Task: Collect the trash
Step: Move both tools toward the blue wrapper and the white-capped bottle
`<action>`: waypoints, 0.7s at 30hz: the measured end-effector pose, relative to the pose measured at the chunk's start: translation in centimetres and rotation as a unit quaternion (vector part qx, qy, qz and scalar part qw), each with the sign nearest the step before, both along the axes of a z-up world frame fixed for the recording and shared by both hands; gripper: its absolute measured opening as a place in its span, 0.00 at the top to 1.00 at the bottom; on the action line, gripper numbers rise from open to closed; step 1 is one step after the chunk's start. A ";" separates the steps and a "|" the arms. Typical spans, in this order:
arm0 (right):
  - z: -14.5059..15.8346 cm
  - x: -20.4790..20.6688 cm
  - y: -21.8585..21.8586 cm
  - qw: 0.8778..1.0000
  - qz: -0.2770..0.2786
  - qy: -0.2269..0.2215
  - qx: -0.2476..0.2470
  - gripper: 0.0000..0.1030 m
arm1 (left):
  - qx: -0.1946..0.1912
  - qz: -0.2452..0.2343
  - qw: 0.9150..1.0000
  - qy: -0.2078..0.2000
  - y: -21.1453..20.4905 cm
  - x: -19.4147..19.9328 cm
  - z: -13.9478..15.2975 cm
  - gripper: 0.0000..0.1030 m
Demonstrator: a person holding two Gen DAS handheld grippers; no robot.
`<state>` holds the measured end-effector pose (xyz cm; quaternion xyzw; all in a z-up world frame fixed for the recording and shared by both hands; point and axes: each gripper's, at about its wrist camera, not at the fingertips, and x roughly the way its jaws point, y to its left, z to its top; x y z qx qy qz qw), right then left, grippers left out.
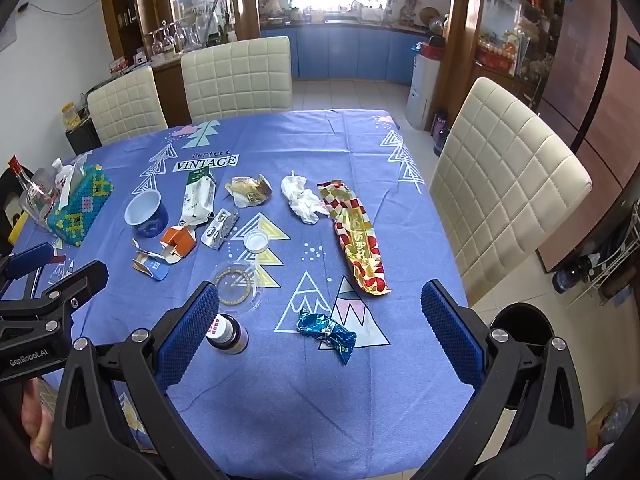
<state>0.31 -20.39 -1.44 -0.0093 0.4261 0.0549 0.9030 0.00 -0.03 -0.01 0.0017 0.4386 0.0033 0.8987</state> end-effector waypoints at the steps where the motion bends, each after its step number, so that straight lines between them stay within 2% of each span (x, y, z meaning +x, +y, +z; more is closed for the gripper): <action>1: 0.0 0.0 0.0 1.000 0.000 0.000 0.000 0.03 | 0.001 0.000 1.000 0.002 0.0 0.0 0.0 0.06; 16: 0.0 0.0 0.0 1.000 0.000 0.000 0.000 0.03 | -0.004 0.000 1.000 0.001 0.0 0.0 0.0 0.06; 21: -1.1 0.9 0.1 1.000 -0.002 0.005 -0.002 0.03 | -0.005 0.005 1.000 0.003 0.2 0.2 -0.8 0.06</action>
